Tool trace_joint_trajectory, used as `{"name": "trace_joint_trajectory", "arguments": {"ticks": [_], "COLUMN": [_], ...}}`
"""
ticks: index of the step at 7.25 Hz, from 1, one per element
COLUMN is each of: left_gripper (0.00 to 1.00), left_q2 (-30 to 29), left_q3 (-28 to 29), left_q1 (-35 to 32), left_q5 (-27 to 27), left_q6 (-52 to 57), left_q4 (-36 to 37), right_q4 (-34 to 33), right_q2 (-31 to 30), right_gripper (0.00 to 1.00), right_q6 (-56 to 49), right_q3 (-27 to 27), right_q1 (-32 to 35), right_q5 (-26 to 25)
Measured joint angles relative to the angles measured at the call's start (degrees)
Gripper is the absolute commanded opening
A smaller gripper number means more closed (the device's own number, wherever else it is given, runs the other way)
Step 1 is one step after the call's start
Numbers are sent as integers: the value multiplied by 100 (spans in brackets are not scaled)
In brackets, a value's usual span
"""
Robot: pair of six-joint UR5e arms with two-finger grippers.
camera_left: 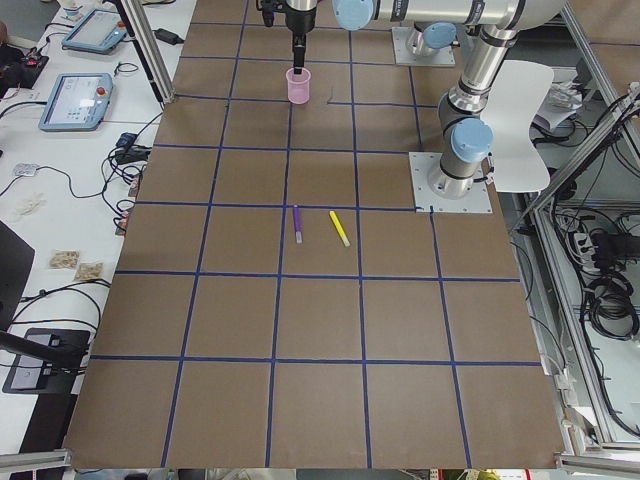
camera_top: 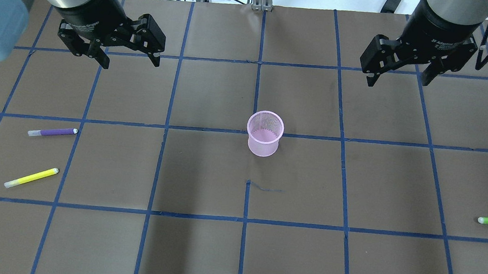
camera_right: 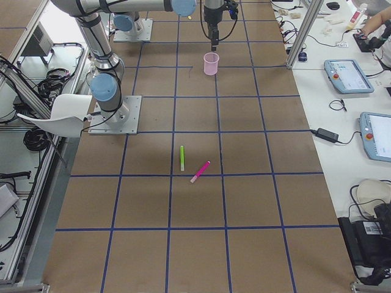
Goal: Insert purple and pink pens into pink cup
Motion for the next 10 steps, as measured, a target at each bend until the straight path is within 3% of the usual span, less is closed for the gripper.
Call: {"name": "trace_joint_trajectory", "arguments": {"ticks": [4, 10], "left_gripper": [100, 100], "left_q2": [1, -6], "left_q3": [-74, -96], "left_q1": [-14, -15], "left_q5": [0, -2], "left_q6": [55, 166], "left_q4": [35, 37], "right_q4": [-1, -292], "right_q2": [39, 956], "right_gripper": [100, 100], "right_q6": [-161, -4388], "right_q3": [72, 283], "right_q1": [-314, -2432], "right_q5": [7, -63]}}
